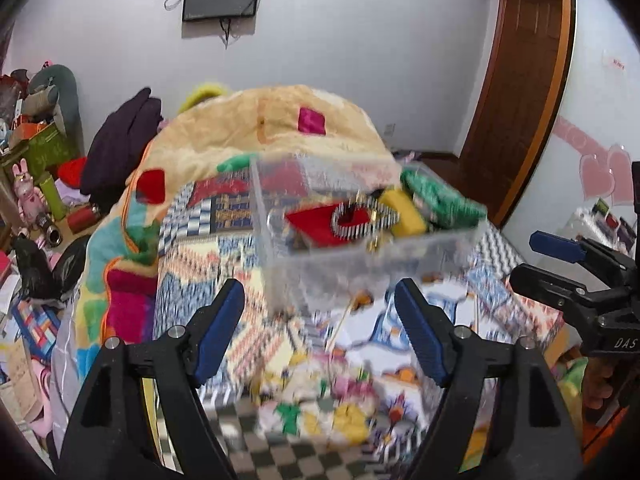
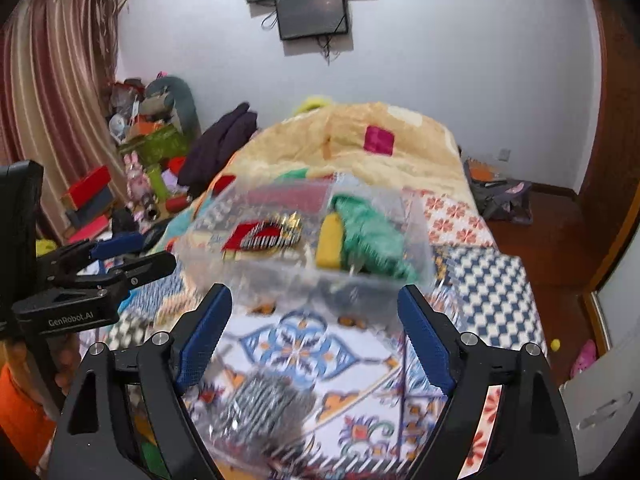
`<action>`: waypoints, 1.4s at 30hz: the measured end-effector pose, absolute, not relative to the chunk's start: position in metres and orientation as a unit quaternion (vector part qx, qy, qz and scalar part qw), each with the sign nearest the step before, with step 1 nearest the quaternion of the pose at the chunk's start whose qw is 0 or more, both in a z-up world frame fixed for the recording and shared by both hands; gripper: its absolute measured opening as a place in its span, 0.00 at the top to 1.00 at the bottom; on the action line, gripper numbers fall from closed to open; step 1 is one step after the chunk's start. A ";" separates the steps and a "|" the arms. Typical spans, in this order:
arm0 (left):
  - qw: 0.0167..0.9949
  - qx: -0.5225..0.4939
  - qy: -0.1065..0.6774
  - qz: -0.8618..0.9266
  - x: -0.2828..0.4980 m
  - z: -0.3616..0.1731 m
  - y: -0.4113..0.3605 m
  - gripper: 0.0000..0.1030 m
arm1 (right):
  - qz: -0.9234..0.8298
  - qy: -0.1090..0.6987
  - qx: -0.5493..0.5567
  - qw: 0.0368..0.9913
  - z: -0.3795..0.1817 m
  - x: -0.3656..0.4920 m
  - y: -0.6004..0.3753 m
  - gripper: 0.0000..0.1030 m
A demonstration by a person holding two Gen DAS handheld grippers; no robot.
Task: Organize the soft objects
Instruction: 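Grasp the floral cloth with the left gripper while the right grasps the bagged silver scrubber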
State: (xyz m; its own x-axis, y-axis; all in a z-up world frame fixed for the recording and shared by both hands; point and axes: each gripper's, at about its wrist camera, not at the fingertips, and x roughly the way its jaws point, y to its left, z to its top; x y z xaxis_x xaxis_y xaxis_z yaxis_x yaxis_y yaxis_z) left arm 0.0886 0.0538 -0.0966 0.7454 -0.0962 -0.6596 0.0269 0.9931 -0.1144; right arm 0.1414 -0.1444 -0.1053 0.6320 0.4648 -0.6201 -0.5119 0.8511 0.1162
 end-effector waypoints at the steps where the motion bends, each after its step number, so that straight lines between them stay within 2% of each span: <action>1: 0.930 -0.046 0.363 -0.033 0.085 -0.102 0.054 0.25 | 0.275 0.341 -0.036 0.898 -0.111 0.139 -0.143 0.19; 11: 0.912 -0.057 0.407 -0.019 0.061 -0.149 0.065 0.25 | 0.298 0.423 -0.056 0.854 -0.165 0.134 -0.118 0.21; 14: 0.906 -0.062 0.419 -0.012 0.059 -0.161 0.070 0.26 | 0.302 0.437 -0.065 0.845 -0.175 0.131 -0.114 0.35; 15: 0.904 -0.065 0.422 -0.013 0.059 -0.163 0.072 0.30 | 0.305 0.441 -0.064 0.842 -0.177 0.131 -0.113 0.42; 17: 0.905 -0.064 0.420 -0.012 0.058 -0.164 0.072 0.34 | 0.305 0.439 -0.063 0.843 -0.178 0.131 -0.113 0.47; 19: 0.904 -0.062 0.422 -0.019 0.059 -0.164 0.071 0.46 | 0.305 0.437 -0.061 0.844 -0.177 0.132 -0.114 0.54; 20: 0.905 -0.061 0.421 -0.021 0.060 -0.164 0.069 0.48 | 0.306 0.436 -0.060 0.844 -0.176 0.133 -0.114 0.59; 22: 0.905 -0.056 0.421 -0.024 0.062 -0.165 0.066 0.64 | 0.309 0.435 -0.056 0.844 -0.176 0.132 -0.116 0.64; 25: 0.905 -0.054 0.421 -0.031 0.064 -0.166 0.063 0.82 | 0.311 0.431 -0.049 0.845 -0.174 0.131 -0.119 0.72; 31: 0.905 -0.054 0.419 -0.043 0.066 -0.160 0.057 0.91 | 0.308 0.425 -0.035 0.851 -0.171 0.129 -0.129 0.78; 35: 0.913 -0.049 0.403 -0.048 0.066 -0.147 0.052 0.91 | 0.306 0.414 -0.035 0.857 -0.164 0.127 -0.131 0.82; 42: 0.932 -0.044 0.354 -0.062 0.068 -0.107 0.042 0.92 | 0.303 0.378 -0.029 0.874 -0.138 0.128 -0.138 0.82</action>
